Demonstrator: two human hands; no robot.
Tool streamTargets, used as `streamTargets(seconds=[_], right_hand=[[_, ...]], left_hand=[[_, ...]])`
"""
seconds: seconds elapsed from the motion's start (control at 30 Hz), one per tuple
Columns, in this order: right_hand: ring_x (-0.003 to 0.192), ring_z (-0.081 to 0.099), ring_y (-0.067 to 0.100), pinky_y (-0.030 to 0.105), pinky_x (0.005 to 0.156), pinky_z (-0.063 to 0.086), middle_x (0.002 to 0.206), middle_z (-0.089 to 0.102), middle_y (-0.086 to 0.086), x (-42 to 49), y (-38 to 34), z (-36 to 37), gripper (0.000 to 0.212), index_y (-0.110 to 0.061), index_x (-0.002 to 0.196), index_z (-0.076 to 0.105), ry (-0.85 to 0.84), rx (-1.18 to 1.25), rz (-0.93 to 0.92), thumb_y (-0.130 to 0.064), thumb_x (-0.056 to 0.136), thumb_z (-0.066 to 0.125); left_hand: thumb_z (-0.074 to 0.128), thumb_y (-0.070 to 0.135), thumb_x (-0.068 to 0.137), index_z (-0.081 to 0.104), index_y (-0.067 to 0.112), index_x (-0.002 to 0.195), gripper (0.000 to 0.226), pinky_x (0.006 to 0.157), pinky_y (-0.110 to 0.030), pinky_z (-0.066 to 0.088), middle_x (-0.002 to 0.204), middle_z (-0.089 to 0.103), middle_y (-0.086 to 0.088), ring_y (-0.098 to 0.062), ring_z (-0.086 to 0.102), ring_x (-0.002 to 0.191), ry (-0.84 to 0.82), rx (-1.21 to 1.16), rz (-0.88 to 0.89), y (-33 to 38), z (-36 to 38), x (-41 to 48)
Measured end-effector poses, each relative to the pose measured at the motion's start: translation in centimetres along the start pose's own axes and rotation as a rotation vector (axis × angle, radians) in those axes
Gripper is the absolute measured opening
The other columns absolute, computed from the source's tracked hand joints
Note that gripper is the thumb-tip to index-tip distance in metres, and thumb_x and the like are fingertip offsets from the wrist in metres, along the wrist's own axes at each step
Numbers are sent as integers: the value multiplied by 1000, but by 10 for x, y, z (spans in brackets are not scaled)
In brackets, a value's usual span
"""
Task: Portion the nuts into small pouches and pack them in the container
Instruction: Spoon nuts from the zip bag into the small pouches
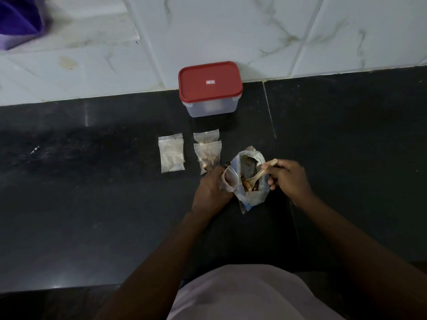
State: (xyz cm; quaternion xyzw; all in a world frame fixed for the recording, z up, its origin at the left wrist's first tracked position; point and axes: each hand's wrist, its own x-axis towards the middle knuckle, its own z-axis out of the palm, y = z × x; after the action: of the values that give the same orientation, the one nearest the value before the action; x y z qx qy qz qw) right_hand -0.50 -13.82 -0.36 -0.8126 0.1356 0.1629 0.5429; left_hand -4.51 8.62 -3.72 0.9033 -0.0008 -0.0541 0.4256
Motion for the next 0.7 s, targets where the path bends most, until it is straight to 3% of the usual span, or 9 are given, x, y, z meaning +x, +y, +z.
streamTargets(seconds=[0.23, 0.5, 0.7], right_hand=[[59, 60, 20, 39, 64, 52, 66, 66, 9, 9, -5, 0, 18, -18, 92, 77, -13, 26, 33, -23, 100, 62], [56, 58, 13, 30, 59, 50, 70, 67, 9, 19, -13, 5, 19, -21, 93, 74, 22, -27, 57, -26, 102, 58], [65, 62, 17, 34, 63, 53, 79, 68, 10, 22, -10, -3, 20, -10, 101, 74, 25, 127, 128, -20, 103, 57]], left_hand=[[83, 34, 80, 62, 25, 101, 31, 77, -32, 59, 96, 67, 11, -1, 65, 87, -15, 10, -5, 4, -2, -1], [82, 33, 84, 63, 22, 106, 31, 81, -32, 58, 102, 67, 6, -6, 64, 91, 1, 62, 13, 8, 2, -2], [79, 35, 84, 63, 20, 107, 31, 80, -38, 59, 102, 67, 5, -9, 65, 90, -9, 85, 46, 3, 3, 0]])
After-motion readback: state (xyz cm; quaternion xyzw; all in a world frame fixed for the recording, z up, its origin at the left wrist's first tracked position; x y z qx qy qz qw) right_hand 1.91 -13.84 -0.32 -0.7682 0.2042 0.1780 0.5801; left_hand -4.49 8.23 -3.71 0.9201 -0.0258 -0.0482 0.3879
